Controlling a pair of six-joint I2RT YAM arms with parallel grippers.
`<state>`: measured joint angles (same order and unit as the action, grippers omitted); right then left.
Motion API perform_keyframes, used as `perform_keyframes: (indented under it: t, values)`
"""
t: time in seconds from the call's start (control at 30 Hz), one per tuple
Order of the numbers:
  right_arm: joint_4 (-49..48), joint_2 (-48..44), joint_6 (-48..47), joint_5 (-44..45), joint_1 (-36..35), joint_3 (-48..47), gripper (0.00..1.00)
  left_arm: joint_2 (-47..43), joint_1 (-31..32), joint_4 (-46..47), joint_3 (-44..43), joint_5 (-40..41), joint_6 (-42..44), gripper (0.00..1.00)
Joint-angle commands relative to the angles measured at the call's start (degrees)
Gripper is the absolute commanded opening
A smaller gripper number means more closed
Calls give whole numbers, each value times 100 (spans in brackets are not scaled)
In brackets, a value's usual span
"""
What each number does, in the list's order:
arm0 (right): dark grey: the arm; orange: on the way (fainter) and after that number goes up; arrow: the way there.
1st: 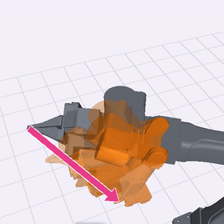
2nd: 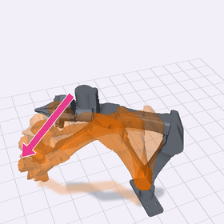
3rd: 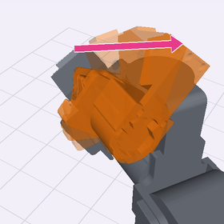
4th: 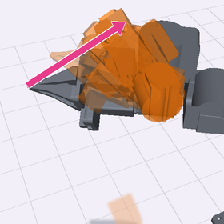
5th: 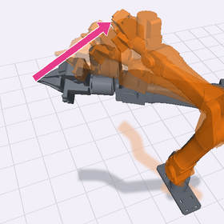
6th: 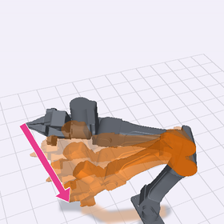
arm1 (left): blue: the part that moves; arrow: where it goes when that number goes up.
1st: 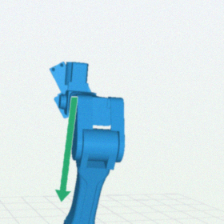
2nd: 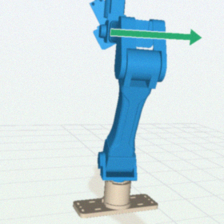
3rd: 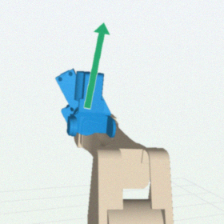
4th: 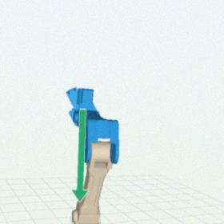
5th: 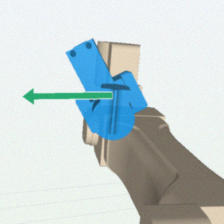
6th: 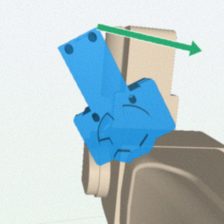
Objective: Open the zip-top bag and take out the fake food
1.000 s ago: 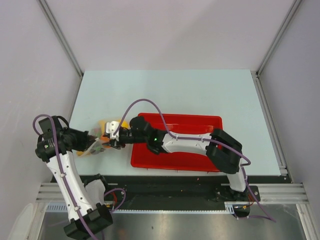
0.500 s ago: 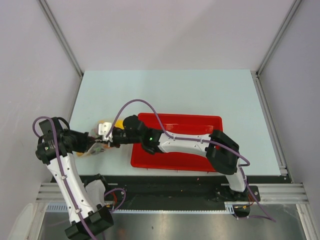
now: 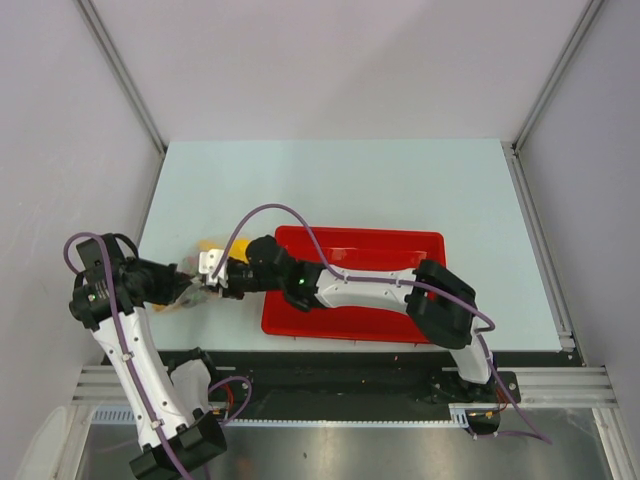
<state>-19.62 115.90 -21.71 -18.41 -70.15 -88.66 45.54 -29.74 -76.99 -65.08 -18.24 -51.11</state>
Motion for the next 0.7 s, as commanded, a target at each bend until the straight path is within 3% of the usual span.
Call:
perform_keyframes:
  t: [0.0,0.4,0.47,0.67]
  values:
    - [-218,91,36,110,-69,-124,23,-63,29,26,-172,-145,-136,0]
    - [168,328,-17,277,-148,-748,23,-98,21,17,-40,-127,-118,0]
    - [334,372,-87,312,-131,-845,0,-98,21,-9,-31,-101,-109,0]
    - [493,399,-18,707,-104,-1144,0,-159,20,26,153,-57,-92,0]
